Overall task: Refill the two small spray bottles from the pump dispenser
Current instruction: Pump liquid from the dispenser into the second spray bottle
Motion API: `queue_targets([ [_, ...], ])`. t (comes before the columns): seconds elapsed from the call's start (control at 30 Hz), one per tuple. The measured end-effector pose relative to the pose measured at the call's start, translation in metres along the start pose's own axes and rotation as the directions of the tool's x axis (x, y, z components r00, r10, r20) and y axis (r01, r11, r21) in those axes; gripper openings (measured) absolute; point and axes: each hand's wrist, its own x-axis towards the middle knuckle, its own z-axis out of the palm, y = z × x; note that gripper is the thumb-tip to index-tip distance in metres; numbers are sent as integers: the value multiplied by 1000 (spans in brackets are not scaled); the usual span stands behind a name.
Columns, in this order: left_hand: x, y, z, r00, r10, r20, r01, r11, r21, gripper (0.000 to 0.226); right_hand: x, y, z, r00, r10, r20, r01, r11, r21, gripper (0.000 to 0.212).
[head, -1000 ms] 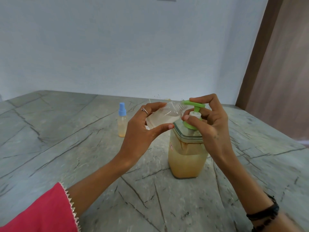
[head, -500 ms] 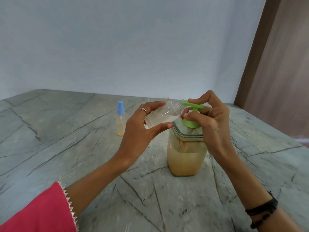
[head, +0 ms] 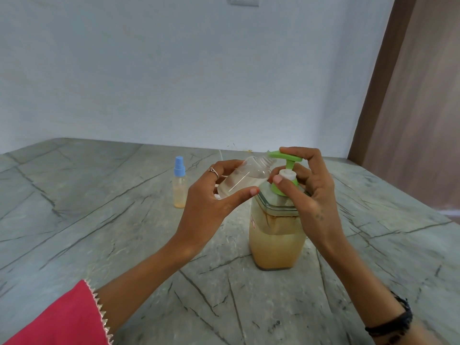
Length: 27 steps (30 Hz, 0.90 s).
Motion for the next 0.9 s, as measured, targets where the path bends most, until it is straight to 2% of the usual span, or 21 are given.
queue_targets([
  [0.9,1,-1,-1,999,39,-27,-39,999,2,43,-5,1,0,998,-66,-18,64,996,-63,33],
])
